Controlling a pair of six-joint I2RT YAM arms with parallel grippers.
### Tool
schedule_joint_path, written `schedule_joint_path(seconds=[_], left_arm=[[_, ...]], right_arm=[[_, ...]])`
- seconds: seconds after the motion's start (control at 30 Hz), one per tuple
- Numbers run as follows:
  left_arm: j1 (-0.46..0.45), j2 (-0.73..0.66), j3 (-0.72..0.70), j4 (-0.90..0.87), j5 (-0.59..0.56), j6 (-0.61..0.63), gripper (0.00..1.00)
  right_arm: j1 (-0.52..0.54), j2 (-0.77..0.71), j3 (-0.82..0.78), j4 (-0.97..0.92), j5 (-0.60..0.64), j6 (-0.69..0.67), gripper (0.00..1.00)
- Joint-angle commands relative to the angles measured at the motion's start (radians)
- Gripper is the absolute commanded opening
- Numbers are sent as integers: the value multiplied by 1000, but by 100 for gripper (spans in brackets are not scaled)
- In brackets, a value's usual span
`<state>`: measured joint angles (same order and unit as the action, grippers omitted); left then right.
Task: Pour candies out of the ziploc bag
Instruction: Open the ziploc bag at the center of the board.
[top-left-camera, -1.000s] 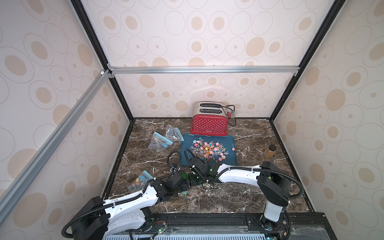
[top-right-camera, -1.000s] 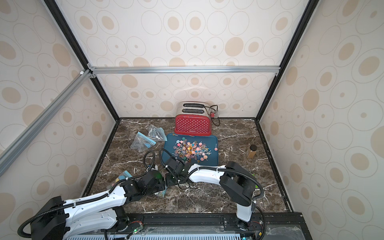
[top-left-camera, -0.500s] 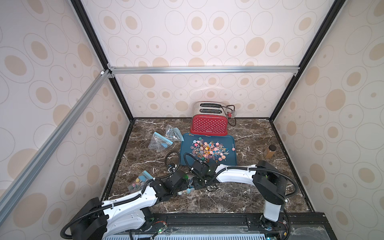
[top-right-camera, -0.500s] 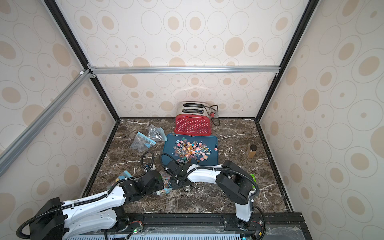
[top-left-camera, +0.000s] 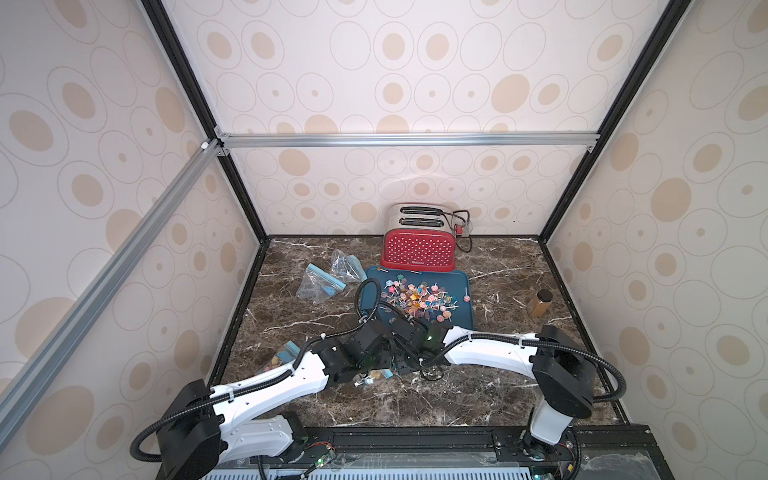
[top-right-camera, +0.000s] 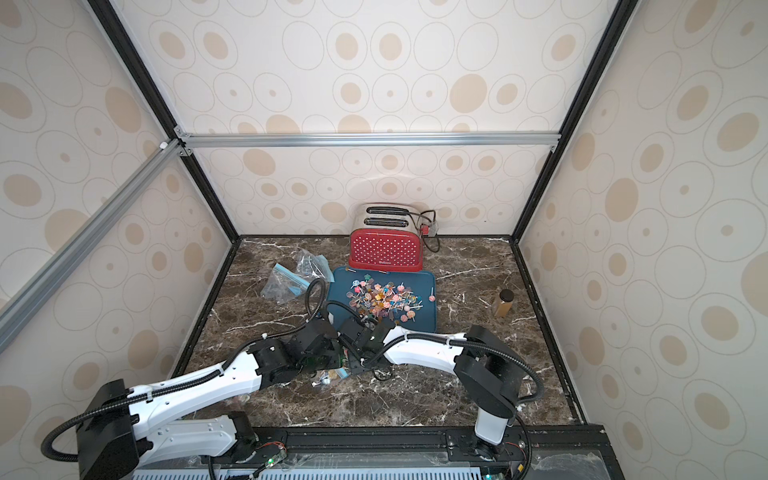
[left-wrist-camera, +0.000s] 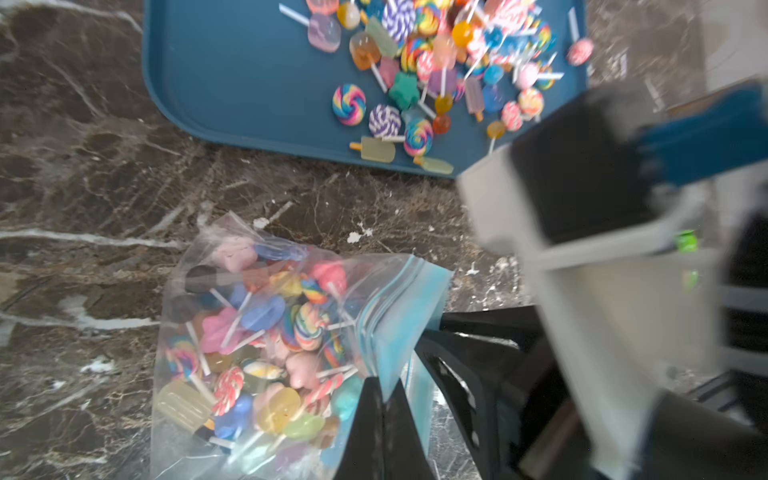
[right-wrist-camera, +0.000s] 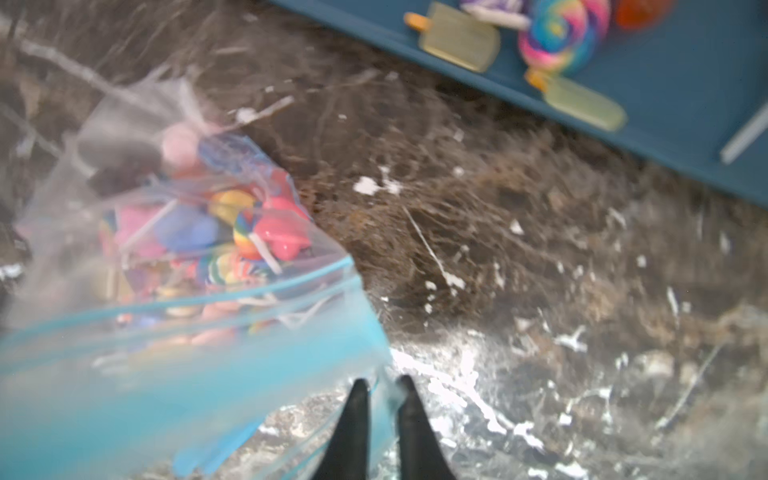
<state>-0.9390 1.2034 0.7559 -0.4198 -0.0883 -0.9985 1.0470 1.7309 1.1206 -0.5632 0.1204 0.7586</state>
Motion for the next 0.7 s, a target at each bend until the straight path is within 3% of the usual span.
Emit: schedule_joint_path(seconds=[0.0, 0.17, 0.3, 0.37, 0.5, 0.67], left_arm=[[-9, 33, 42, -8, -11, 26, 0], [-10, 42, 77, -8, -18, 51, 0], [-9, 35, 108, -42, -33, 78, 30], [-9, 34, 126, -70, -57, 90, 38], [-9, 25, 139, -114, -99, 95, 41], [11, -21, 99, -145, -131, 60, 44]], right_arm=[[-4, -67, -25, -61, 53, 1, 37], [-16, -176, -65, -104, 69, -4, 51], [-20, -280, -93, -102, 37, 14, 59], [-23, -317, -106, -73, -1, 32, 63], [-26, -340, -130, 14, -79, 70, 72], [-29, -285, -142, 68, -132, 111, 74]])
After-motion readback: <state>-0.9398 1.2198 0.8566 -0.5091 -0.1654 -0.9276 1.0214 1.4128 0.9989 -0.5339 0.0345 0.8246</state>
